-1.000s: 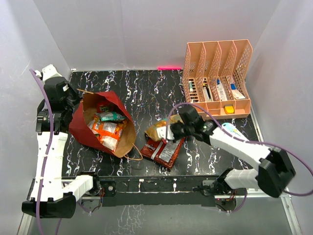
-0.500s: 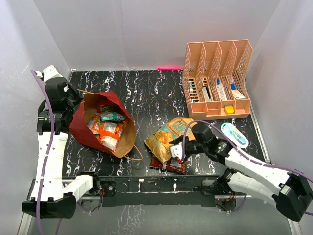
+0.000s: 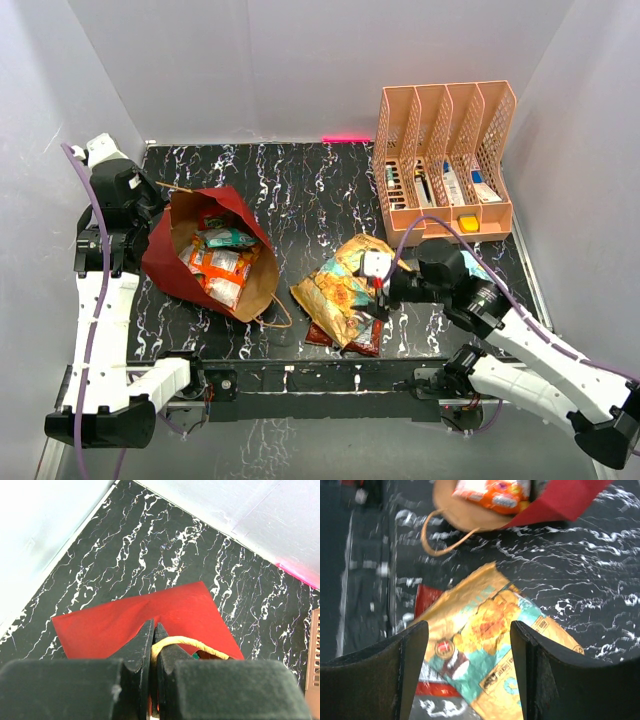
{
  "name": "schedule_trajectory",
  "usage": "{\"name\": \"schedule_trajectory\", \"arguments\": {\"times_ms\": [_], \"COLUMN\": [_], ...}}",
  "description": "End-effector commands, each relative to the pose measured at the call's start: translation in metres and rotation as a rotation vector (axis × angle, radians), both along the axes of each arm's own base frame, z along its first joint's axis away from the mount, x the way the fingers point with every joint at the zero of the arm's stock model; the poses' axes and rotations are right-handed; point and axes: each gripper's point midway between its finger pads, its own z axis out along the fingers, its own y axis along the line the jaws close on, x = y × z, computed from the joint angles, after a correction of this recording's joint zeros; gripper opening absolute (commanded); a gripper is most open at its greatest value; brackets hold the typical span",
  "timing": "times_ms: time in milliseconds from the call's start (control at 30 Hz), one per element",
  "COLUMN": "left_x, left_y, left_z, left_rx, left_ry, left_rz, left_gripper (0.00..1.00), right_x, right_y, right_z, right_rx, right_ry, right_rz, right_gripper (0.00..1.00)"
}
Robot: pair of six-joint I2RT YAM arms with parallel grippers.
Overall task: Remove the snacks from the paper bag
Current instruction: Place the snack at the center of the board, then take out the snack from the paper bag.
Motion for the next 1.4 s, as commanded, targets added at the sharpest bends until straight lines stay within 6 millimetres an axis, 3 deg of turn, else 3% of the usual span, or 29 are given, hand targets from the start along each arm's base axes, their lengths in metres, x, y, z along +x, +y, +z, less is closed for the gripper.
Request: {"name": "schedule_trajectory", "arguments": {"times_ms": [0,67,133,233,333,400,500,600,667,833,1033,1133,1267,1367], "left_x": [-0.004,-0.002,-0.001,-0.003,-0.008,-0.013,-0.017,-0.023,-0.028,-0.037,-0.038,-0.038,-0.039,-0.037], "left_y": [0.005,0.002,-0.005,-0.014,-0.029,-0.039,-0.05,-0.056,-0.057,-0.052,-0.062,-0.063,-0.063,-0.061], "left_z": [0.018,0.02,0.02,0.017,0.012,0.008,0.004,0.004,0.002,-0.016,-0.017,-0.018,-0.017,-0.014], "left_rx": [0.012,-0.001,-0.014,-0.02,-0.029,-0.041,-0.041,-0.021,-0.007,0.0,-0.026,-0.012,0.012,0.028], "left_ry": [-0.059,-0.065,-0.068,-0.059,-0.06,-0.059,-0.067,-0.067,-0.054,0.011,0.024,0.038,0.033,0.024], "left_rz": [0.023,0.008,-0.028,-0.089,-0.184,-0.239,-0.314,-0.371,-0.383,-0.36,-0.413,-0.431,-0.448,-0.441], "left_gripper": [0.0,0.0,0.0,0.0,0.0,0.0,0.0,0.0,0.0,0.0,0.0,0.0,0.0,0.0], "right_x": [0.039,0.063,0.078,0.088,0.091,0.084,0.053,0.027,0.024,0.051,0.088,0.117,0.153,0.166], "right_y": [0.016,0.016,0.021,0.036,0.056,0.075,0.109,0.141,0.159,0.199,0.246,0.265,0.278,0.284], "right_z": [0.07,0.067,0.05,0.028,0.028,0.041,0.057,0.061,0.056,0.048,0.04,0.029,0.009,-0.009], "right_rx": [0.346,0.433,0.452,0.393,0.365,0.364,0.354,0.31,0.259,0.208,0.2,0.155,0.074,0.035], "right_ry": [0.287,0.447,0.564,0.607,0.563,0.467,0.251,0.023,-0.081,-0.251,-0.417,-0.465,-0.534,-0.574], "right_rz": [-0.388,-0.585,-0.698,-0.705,-0.603,-0.485,-0.26,-0.061,0.003,0.015,0.01,-0.066,-0.185,-0.205], "right_gripper": [0.69,0.72,0.72,0.72,0.72,0.72,0.73,0.74,0.75,0.75,0.78,0.77,0.73,0.71]}}
